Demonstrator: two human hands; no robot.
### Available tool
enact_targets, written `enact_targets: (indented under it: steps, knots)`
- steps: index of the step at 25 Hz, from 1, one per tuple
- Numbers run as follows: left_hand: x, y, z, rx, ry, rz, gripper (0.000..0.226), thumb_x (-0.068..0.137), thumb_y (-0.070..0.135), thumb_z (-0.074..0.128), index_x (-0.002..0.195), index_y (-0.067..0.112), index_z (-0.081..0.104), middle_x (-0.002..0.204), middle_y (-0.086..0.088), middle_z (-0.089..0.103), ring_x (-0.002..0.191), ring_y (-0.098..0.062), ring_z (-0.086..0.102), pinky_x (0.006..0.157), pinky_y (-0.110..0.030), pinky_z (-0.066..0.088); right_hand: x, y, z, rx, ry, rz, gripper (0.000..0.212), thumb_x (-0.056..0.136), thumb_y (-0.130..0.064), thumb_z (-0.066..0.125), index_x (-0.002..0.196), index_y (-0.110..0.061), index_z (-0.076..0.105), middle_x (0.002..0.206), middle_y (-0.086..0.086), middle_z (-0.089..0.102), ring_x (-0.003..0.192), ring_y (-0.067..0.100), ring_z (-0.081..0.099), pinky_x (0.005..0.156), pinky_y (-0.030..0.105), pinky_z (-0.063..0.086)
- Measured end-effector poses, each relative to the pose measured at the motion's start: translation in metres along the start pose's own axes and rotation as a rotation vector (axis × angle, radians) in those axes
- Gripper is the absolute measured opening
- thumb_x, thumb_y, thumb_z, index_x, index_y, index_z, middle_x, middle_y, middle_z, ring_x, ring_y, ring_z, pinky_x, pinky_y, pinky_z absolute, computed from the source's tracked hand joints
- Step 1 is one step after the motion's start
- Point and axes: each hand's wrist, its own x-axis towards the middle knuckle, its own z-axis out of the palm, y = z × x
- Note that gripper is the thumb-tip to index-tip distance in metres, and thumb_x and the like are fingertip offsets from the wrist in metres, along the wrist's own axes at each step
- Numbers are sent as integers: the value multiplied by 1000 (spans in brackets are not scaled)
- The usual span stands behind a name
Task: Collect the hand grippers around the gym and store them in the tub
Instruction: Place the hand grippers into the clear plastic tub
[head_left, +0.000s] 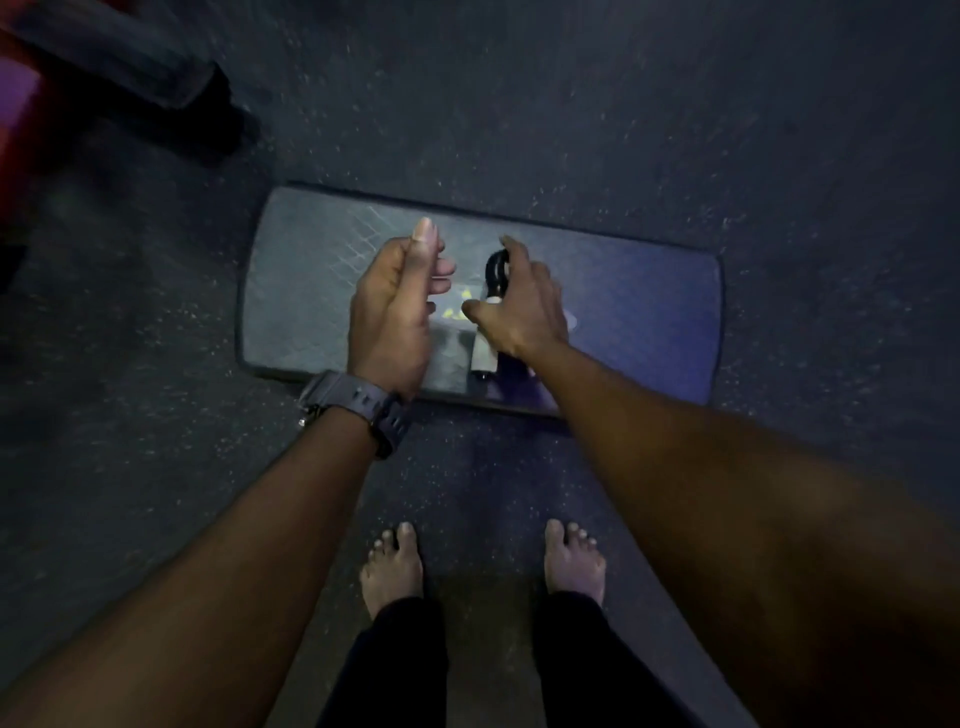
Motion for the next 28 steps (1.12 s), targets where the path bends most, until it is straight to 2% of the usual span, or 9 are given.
enact_targets:
  steps: [2,4,6,8,11,15,18,23,28]
  knots:
    - [-6,54,-9,-30,56,47,54,73,75,43,91,29,66,96,0,72,91,-16,68,81,-37,49,-27,-43,-42,399,-17,26,81,71,-24,71,145,-31,39,130,0,58,113,21,55,84,28,44]
    - [-13,120,-27,-75,105,107,52,74,74,45,89,29,67,94,-1,72,90,-18,67,78,-36,47,-54,-101,-88,652,-94,-35,74,60,-14,64,132,-28,53,113,-5,65,98,18,60,75,29,50]
    - [-30,217,-60,-112,162,209,50,75,72,47,89,28,67,94,-3,71,89,-21,65,75,-34,45,-95,-185,-151,777,-191,-179,71,55,-9,55,124,-29,56,100,-8,64,86,17,58,64,30,50]
    - [-66,329,-108,-148,243,322,54,74,71,46,92,24,66,92,-4,70,87,-20,62,72,-29,44,-157,-281,-218,801,-293,-351,64,63,-5,54,123,-29,55,99,-8,62,81,16,57,60,28,49]
    - [-154,471,-182,-176,388,474,55,76,68,46,95,20,65,94,-8,69,86,-21,62,72,-29,45,-264,-413,-298,755,-393,-624,47,86,-1,63,127,-24,55,101,-5,63,79,9,60,67,27,51]
    - [-284,587,-282,-117,652,620,57,77,75,46,91,24,67,97,-8,73,90,-26,67,84,-46,50,-420,-552,-348,671,-476,-947,41,83,-18,72,122,-27,62,112,0,70,100,11,65,97,35,53]
    - [-389,637,-361,-75,870,710,68,70,86,44,88,25,68,94,-5,74,91,-29,68,85,-48,50,-538,-614,-349,660,-574,-1147,41,81,-25,72,120,-32,63,113,-2,70,106,15,65,94,35,53]
    - [-567,653,-458,-85,1127,836,59,75,75,46,89,20,63,85,-1,68,80,-20,60,67,-31,42,-707,-655,-309,653,-781,-1351,39,92,-17,68,129,-20,59,115,6,68,97,14,64,96,42,54]
    - [-750,596,-521,28,1448,828,59,72,80,43,86,28,68,89,0,71,86,-22,64,82,-43,47,-888,-637,-236,653,-1076,-1474,38,93,-25,69,130,-20,60,119,3,70,106,11,67,94,25,54]
